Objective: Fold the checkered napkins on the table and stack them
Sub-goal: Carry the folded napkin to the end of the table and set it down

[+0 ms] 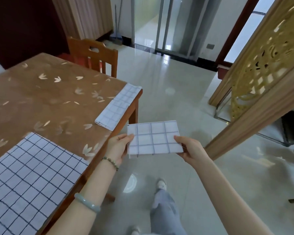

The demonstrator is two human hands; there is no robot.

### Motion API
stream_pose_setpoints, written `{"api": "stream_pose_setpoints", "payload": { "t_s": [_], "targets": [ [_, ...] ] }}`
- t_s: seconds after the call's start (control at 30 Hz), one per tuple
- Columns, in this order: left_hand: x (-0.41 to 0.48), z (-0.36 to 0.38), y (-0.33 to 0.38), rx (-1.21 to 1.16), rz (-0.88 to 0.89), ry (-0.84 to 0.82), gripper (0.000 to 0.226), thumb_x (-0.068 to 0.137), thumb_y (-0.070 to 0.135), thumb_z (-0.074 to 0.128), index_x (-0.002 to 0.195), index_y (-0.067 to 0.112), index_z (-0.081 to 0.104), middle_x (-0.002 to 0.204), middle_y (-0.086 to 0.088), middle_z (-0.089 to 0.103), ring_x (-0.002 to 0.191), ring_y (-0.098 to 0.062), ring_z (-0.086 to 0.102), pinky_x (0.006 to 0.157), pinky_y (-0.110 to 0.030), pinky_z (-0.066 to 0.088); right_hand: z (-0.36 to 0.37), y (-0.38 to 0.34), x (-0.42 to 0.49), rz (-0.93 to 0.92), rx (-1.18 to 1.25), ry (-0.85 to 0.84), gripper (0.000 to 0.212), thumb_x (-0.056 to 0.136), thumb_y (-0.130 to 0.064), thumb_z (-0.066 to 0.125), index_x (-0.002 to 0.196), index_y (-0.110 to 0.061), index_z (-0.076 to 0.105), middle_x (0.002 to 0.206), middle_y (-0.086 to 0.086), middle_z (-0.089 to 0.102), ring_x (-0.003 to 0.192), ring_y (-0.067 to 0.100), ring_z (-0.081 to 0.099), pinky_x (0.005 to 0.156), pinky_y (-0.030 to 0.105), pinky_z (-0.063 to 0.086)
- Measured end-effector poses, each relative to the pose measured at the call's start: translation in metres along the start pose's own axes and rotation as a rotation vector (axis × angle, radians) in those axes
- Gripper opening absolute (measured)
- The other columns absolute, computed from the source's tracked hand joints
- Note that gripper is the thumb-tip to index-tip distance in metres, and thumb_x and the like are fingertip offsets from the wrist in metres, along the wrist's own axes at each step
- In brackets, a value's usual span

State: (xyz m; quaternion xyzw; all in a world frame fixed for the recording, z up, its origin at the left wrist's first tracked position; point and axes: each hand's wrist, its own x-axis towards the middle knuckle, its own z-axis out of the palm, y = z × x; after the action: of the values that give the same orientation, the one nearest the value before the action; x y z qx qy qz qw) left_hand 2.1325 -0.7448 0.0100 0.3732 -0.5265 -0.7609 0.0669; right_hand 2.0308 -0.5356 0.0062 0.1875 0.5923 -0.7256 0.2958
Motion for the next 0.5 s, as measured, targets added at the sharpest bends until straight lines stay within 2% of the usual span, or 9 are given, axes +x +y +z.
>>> {"api": "stream_pose_setpoints", "payload": {
  "t_s": [0.07, 0.13, 0.23, 0.27, 0.33, 0.37, 0.43, 0.5],
  "targets": [
    [0.025, 0.007, 0.008, -0.020, 0.000, 0.032, 0.010, 0.087, 0.003, 0.065, 0.077, 0.005, 0.067, 0.069, -0.003, 0.071, 0.065, -0.016, 0.066, 0.062, -0.025, 0.055, 0.013, -0.018, 0.031, 0.018, -0.034, -0.049, 0.001, 0.084, -0.002, 0.064, 0.084, -0.002, 0.063, 0.077, 0.011, 0.066, 0.070, 0.020, 0.064, 0.058, 0.026, 0.056],
    [0.050, 0.014, 0.017, -0.037, 0.001, 0.070, 0.009, 0.087, 0.003, 0.065, 0.079, 0.000, 0.066, 0.075, -0.009, 0.070, 0.068, -0.018, 0.065, 0.062, -0.024, 0.055, 0.028, -0.037, 0.064, 0.032, -0.076, -0.085, 0.005, 0.085, -0.001, 0.063, 0.080, -0.004, 0.062, 0.069, 0.007, 0.067, 0.065, 0.017, 0.063, 0.052, 0.023, 0.053],
    [0.088, 0.026, 0.034, -0.105, 0.002, 0.178, 0.011, 0.087, 0.003, 0.065, 0.076, 0.001, 0.065, 0.060, -0.002, 0.067, 0.055, -0.010, 0.063, 0.053, -0.018, 0.051, 0.052, -0.074, 0.113, 0.047, -0.145, -0.152, 0.002, 0.083, -0.001, 0.064, 0.082, -0.002, 0.063, 0.071, 0.009, 0.066, 0.065, 0.018, 0.062, 0.050, 0.023, 0.053],
    [0.100, 0.029, 0.039, -0.135, 0.000, 0.202, 0.010, 0.085, 0.005, 0.068, 0.075, 0.001, 0.066, 0.063, -0.004, 0.068, 0.060, -0.014, 0.065, 0.060, -0.020, 0.052, 0.060, -0.086, 0.128, 0.056, -0.170, -0.177, 0.002, 0.083, -0.001, 0.065, 0.083, -0.002, 0.063, 0.073, 0.010, 0.066, 0.066, 0.018, 0.063, 0.050, 0.023, 0.053],
    [0.123, 0.035, 0.048, -0.184, -0.001, 0.245, 0.014, 0.080, 0.013, 0.074, 0.079, 0.000, 0.069, 0.082, -0.012, 0.071, 0.079, -0.023, 0.066, 0.075, -0.030, 0.052, 0.076, -0.109, 0.155, 0.072, -0.214, -0.246, 0.001, 0.084, -0.002, 0.064, 0.084, -0.002, 0.064, 0.076, 0.009, 0.067, 0.069, 0.019, 0.063, 0.052, 0.023, 0.054],
    [0.133, 0.038, 0.054, -0.201, 0.000, 0.271, 0.013, 0.082, 0.012, 0.072, 0.086, 0.000, 0.069, 0.088, -0.014, 0.071, 0.080, -0.023, 0.067, 0.073, -0.030, 0.054, 0.084, -0.119, 0.169, 0.079, -0.232, -0.284, 0.001, 0.085, -0.003, 0.064, 0.084, -0.003, 0.064, 0.077, 0.009, 0.067, 0.072, 0.019, 0.063, 0.054, 0.023, 0.055],
    [0.151, 0.047, 0.064, -0.240, 0.006, 0.327, 0.018, 0.087, 0.007, 0.066, 0.102, -0.003, 0.065, 0.096, -0.014, 0.071, 0.072, -0.016, 0.068, 0.059, -0.024, 0.056, 0.099, -0.139, 0.195, 0.084, -0.285, -0.357, 0.002, 0.086, -0.005, 0.062, 0.085, -0.004, 0.063, 0.080, 0.008, 0.066, 0.074, 0.018, 0.062, 0.059, 0.023, 0.056],
    [0.169, 0.053, 0.072, -0.289, 0.006, 0.361, 0.020, 0.089, 0.004, 0.063, 0.107, -0.004, 0.060, 0.090, -0.012, 0.071, 0.064, -0.011, 0.067, 0.051, -0.020, 0.053, 0.115, -0.154, 0.220, 0.084, -0.345, -0.411, 0.001, 0.086, -0.006, 0.062, 0.085, -0.005, 0.062, 0.083, 0.009, 0.064, 0.075, 0.019, 0.061, 0.061, 0.024, 0.055]
  ]
}}
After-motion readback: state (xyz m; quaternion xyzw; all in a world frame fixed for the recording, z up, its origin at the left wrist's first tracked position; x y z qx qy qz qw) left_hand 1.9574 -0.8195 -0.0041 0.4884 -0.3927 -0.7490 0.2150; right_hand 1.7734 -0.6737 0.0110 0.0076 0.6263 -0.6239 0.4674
